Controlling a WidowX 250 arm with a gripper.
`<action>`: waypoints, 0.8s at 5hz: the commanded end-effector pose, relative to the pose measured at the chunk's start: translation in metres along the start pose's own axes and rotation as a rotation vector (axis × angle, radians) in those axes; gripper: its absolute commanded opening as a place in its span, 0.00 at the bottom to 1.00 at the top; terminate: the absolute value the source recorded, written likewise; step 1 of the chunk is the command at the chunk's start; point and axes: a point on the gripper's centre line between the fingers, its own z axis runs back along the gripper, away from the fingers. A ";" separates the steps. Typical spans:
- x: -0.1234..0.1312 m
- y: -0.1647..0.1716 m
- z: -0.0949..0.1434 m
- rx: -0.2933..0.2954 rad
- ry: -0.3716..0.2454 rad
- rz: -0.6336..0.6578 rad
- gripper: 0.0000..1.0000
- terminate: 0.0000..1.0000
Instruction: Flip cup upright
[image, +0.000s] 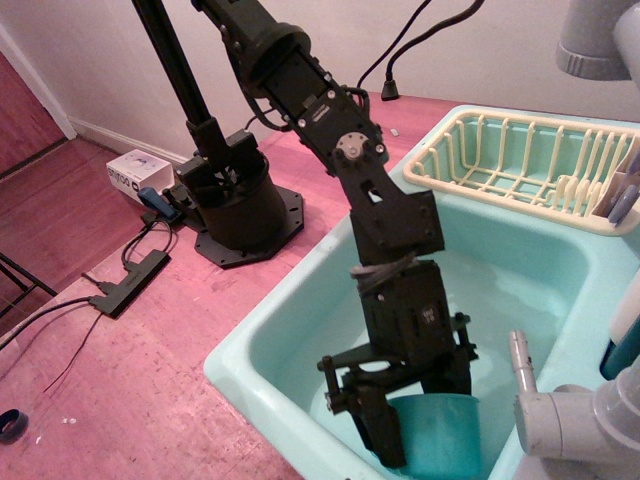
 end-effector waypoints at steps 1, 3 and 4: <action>0.020 -0.001 0.012 -0.019 0.006 -0.089 0.00 0.00; 0.026 -0.005 0.043 -0.068 0.264 -0.328 0.00 0.00; 0.020 -0.010 0.051 -0.052 0.423 -0.434 0.00 0.00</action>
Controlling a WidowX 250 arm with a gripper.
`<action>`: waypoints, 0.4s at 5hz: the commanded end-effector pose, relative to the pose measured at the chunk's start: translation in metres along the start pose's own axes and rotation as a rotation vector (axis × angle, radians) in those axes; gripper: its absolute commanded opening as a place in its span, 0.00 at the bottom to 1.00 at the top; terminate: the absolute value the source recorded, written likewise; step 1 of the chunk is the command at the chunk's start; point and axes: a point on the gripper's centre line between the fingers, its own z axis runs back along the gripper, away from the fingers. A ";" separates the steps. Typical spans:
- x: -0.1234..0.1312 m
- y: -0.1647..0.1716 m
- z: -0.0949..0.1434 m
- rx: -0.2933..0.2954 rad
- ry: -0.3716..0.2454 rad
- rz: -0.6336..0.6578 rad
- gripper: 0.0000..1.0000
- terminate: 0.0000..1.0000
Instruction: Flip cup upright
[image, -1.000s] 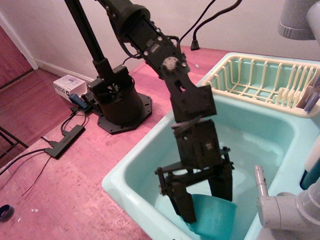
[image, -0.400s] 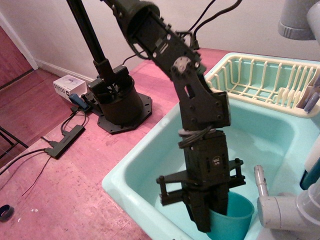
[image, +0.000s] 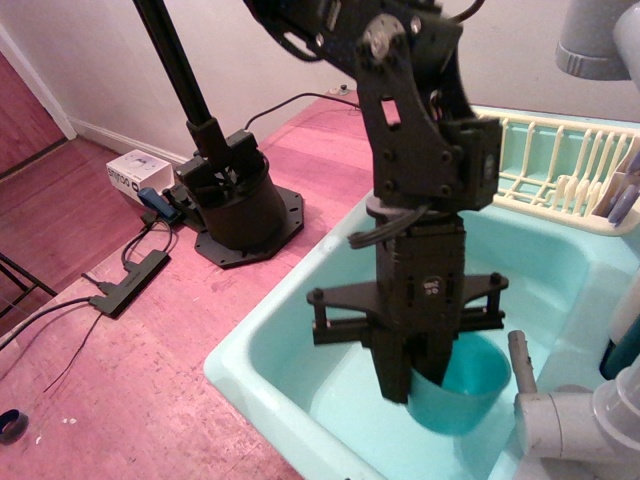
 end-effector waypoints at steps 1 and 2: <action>0.000 -0.003 0.000 0.002 0.118 -0.129 0.00 0.00; 0.001 -0.002 -0.015 -0.024 0.153 -0.194 0.00 0.00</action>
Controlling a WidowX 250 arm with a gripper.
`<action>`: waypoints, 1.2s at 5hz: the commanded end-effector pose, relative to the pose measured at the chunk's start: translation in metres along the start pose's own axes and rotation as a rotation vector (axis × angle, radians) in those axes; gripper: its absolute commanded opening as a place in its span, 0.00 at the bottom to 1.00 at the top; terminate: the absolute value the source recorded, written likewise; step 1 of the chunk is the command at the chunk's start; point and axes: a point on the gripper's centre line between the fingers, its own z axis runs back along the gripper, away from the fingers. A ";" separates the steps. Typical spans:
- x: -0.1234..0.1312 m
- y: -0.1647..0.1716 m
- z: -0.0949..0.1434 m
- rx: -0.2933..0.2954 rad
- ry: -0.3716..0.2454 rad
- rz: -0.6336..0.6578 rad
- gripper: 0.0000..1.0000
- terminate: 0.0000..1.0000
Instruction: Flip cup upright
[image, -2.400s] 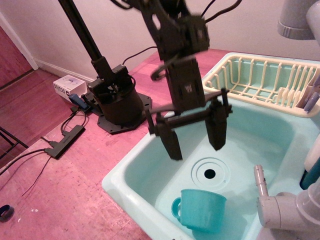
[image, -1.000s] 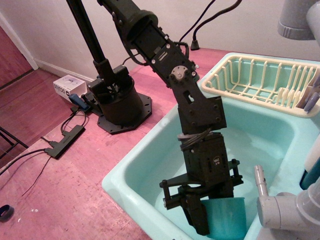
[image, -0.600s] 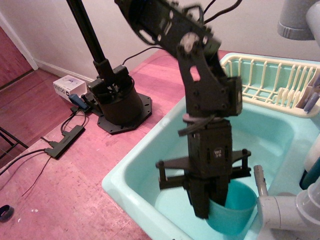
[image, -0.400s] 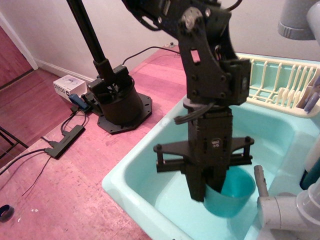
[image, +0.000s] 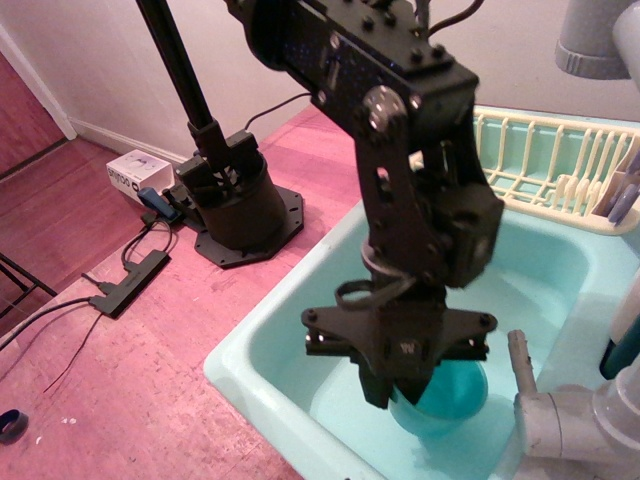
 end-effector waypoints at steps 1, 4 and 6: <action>0.003 0.005 -0.005 -0.002 -0.020 -0.104 0.00 0.00; 0.002 0.013 0.041 0.085 -0.029 -0.148 1.00 0.00; -0.001 0.006 0.070 0.137 -0.026 -0.183 1.00 0.00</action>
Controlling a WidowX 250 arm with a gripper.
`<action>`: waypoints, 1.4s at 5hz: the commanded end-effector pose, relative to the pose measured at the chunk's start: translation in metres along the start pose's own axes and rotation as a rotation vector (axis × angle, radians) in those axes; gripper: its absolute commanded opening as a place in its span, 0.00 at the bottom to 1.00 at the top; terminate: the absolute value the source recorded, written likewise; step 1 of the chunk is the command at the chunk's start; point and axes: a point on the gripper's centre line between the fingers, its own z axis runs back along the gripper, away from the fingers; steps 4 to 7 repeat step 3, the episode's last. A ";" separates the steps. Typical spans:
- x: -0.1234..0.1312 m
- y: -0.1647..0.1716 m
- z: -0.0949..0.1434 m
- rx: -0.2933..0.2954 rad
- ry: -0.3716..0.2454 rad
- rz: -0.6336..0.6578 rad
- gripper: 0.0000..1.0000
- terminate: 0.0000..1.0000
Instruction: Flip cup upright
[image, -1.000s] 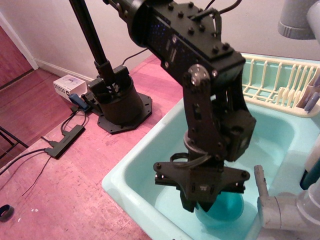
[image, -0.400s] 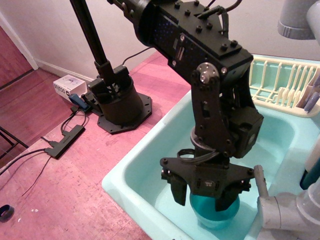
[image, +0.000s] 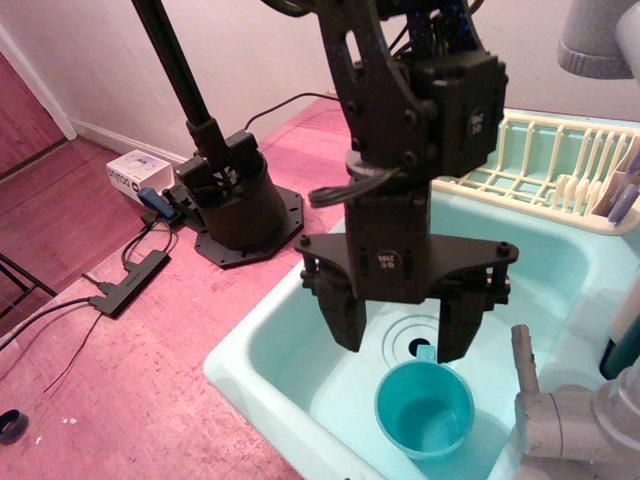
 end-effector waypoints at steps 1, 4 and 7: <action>0.001 0.006 0.020 0.050 -0.036 -0.015 1.00 0.00; 0.001 0.006 0.020 0.050 -0.036 -0.015 1.00 1.00; 0.001 0.006 0.020 0.050 -0.036 -0.015 1.00 1.00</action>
